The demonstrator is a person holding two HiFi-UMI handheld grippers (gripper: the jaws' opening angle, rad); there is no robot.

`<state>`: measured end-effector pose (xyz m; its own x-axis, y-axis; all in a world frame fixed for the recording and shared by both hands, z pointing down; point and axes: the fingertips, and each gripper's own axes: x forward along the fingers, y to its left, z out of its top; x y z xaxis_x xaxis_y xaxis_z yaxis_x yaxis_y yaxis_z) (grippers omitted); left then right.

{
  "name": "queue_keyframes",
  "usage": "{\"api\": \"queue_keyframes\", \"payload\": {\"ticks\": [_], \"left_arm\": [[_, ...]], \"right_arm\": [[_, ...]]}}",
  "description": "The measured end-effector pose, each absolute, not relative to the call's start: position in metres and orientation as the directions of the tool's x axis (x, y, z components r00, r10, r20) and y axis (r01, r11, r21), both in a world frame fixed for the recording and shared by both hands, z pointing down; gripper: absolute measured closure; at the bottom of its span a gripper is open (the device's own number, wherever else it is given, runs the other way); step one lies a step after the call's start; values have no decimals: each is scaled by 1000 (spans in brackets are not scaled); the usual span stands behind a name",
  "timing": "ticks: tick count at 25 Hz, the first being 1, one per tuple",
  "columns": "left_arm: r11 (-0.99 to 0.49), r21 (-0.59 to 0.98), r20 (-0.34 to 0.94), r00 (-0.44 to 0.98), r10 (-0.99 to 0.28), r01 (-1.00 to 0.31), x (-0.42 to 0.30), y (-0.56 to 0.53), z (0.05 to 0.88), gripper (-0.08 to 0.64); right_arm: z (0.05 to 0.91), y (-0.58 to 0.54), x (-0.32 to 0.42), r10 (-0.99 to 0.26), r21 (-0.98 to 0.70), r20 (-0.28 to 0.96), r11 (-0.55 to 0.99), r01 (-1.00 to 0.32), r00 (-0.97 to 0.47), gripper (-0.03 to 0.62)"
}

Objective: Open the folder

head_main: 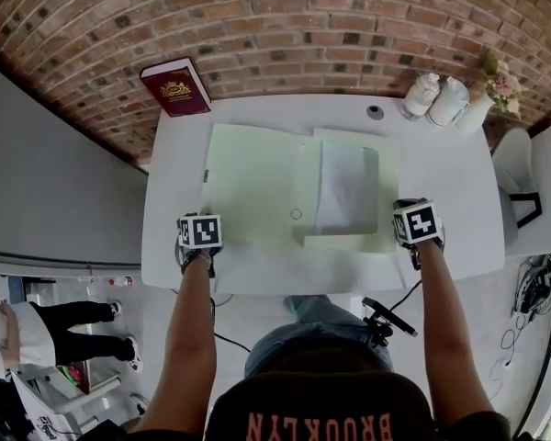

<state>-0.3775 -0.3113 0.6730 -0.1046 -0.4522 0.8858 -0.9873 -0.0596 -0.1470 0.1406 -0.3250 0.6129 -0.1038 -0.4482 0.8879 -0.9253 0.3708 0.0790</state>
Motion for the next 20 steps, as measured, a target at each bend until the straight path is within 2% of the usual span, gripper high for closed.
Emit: {"api": "queue_keyframes", "payload": {"ticks": [7,13,20], "left_arm": [[-63,-144,901,-104,-422,-988,-377,-315,685,449],[-46,-131,891,-97,-443,-990,-378,-318,679,465],[41,-46,890,-60,-451,-998,-380,-315,682,462]], "right_arm": [[614,-324,140,-460,142,887,355,-924,-40,600],[614,-326,140,-470,126,881,333,-935,-48,600],[614,-327,141,-484,104,873,285,-953,-50,600]]}}
